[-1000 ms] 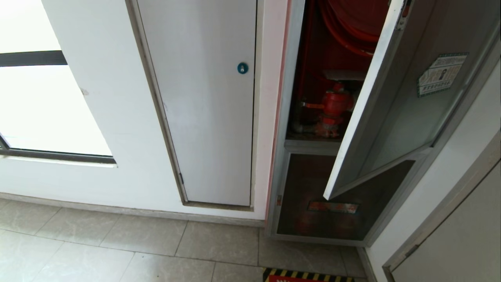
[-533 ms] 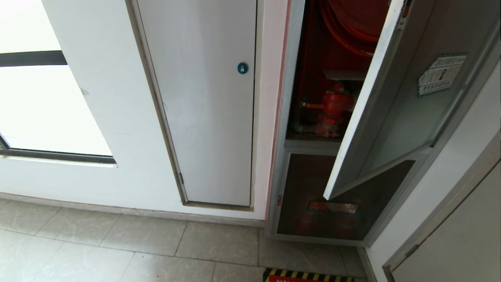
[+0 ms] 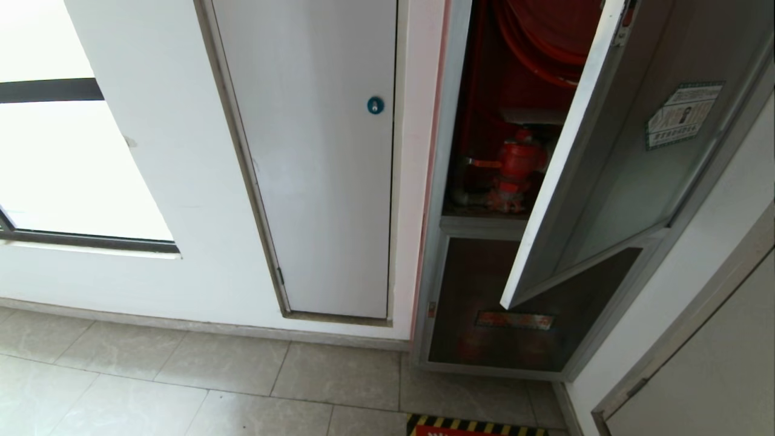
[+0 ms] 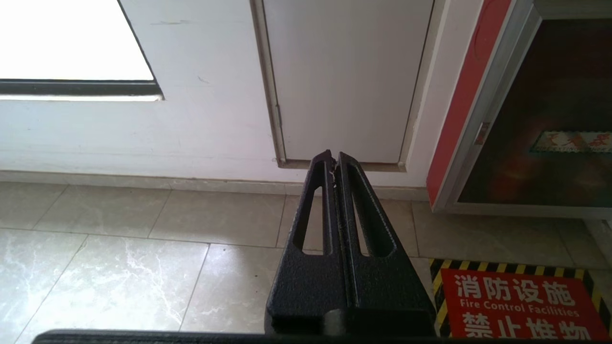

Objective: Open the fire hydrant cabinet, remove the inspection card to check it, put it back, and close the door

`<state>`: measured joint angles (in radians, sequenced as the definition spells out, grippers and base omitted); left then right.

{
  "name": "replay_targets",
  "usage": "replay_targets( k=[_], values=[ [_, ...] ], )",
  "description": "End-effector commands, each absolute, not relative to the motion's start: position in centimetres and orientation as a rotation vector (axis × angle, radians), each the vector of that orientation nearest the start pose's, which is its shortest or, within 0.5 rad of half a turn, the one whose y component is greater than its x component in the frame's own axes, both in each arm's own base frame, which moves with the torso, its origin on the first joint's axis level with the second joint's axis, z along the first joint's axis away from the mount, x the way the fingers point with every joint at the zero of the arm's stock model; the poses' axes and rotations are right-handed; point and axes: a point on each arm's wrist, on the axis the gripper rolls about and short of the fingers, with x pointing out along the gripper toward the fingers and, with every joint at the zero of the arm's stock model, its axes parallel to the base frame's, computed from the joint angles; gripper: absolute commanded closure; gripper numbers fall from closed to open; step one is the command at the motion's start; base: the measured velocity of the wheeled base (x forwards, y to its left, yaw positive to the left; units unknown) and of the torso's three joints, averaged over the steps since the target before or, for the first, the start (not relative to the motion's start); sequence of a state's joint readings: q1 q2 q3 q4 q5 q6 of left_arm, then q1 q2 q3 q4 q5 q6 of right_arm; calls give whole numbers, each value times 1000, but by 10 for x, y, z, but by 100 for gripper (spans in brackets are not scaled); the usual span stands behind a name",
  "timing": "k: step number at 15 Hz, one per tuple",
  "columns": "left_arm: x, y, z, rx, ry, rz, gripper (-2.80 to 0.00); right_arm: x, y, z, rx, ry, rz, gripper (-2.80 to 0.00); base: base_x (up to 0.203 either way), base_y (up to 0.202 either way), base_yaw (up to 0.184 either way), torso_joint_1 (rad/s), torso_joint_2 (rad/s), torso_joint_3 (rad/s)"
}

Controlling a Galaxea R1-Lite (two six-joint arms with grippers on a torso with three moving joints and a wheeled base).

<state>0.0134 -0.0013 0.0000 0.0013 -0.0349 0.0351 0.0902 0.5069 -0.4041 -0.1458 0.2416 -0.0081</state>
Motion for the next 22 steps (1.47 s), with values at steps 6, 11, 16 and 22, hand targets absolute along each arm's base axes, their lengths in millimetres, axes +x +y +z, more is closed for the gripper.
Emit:
replay_targets(
  k=[6,11,16,22],
  values=[
    [-23,-1,75,35,1,-22,0,95,29,286,-41,-15,540,0,0,0,0,0,0,0],
    [-23,-1,75,35,2,-22,0,132,47,313,-51,-42,582,0,0,0,0,0,0,0],
    [-23,-1,75,35,1,-21,0,155,70,313,-23,-245,523,0,0,0,0,0,0,0],
    [-23,-1,75,35,0,-21,0,193,84,286,-49,-370,387,0,0,0,0,0,0,0]
  ],
)
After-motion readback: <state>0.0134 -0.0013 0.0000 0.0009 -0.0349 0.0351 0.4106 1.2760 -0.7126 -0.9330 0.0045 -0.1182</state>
